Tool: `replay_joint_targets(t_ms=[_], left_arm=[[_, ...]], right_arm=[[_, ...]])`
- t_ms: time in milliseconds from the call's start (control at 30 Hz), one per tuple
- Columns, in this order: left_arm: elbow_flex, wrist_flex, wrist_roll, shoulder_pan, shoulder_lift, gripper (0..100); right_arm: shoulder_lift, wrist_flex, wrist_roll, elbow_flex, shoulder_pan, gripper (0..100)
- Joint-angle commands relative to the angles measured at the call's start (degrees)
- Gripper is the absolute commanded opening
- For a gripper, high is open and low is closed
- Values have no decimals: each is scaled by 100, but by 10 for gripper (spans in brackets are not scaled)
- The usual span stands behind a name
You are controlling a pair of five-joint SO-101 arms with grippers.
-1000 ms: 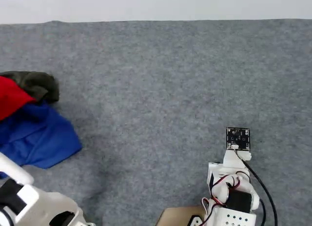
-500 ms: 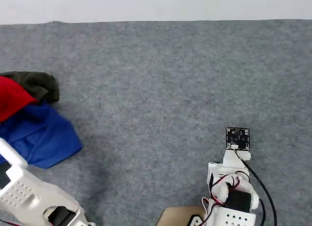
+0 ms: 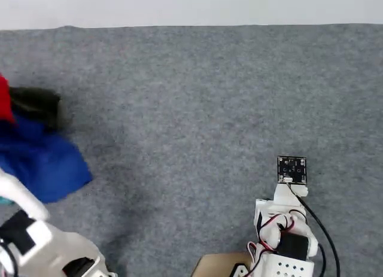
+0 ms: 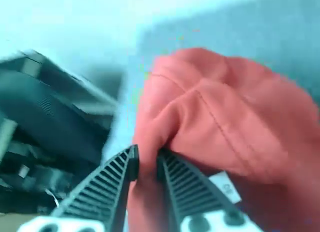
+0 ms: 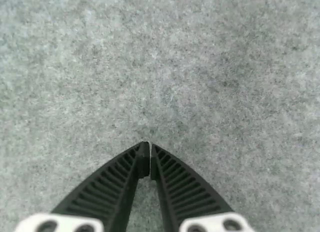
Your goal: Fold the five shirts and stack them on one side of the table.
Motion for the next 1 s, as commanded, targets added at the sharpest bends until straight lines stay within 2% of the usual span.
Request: replay_joint_targets(t_ms=[0,267,367,467,533,667,867,967], left_arm=[[-479,-659,589,9,-765,5],[-198,-747,545,-369,-730,9],[189,-668,-44,-484,-642,85],[418,-633,-220,-589,-642,170],[444,-633,-378,-598,-624,146],[444,-633,-457,-571,-624,9],[760,-589,-519,-571,-624,8],[1332,-448,-1213,-571,-642,24]], right_arm=[[-48,-84,35,176,-13,9],[-48,-84,35,176,-13,9],[-48,-84,35,176,-13,9],[-48,-84,35,176,-13,9],[-48,-84,35,176,-13,9],[-48,-84,35,176,-13,9],[-48,-84,35,176,-13,9],[-48,-84,35,176,-13,9]])
